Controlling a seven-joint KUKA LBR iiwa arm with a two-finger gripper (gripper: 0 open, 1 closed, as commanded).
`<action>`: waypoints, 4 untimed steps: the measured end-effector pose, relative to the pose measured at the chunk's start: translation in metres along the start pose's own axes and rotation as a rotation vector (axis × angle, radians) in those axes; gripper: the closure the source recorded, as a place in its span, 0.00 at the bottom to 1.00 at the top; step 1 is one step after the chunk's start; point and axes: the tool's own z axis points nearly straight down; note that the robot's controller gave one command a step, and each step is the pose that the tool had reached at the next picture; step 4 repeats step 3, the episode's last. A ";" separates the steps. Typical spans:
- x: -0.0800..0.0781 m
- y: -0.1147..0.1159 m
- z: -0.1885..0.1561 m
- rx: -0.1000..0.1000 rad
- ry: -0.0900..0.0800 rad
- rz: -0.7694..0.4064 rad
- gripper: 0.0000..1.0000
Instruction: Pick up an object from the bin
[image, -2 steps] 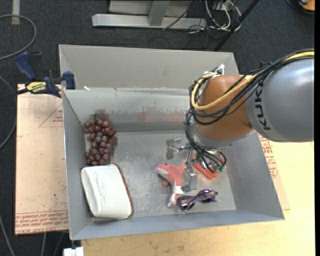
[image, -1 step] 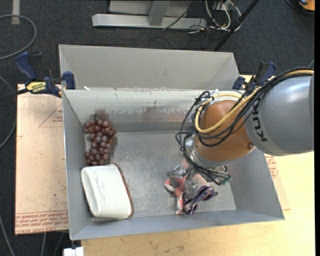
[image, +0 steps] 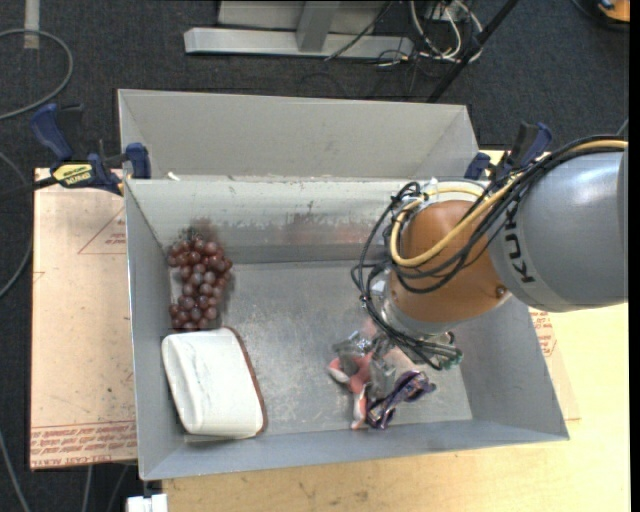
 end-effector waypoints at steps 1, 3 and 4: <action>-0.029 -0.025 -0.112 0.000 -0.004 0.041 1.00; -0.031 -0.035 -0.159 -0.003 0.000 0.059 1.00; -0.031 -0.035 -0.159 -0.003 0.000 0.059 1.00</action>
Offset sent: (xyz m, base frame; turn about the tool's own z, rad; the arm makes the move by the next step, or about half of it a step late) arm 0.0000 0.0000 0.0000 0.0000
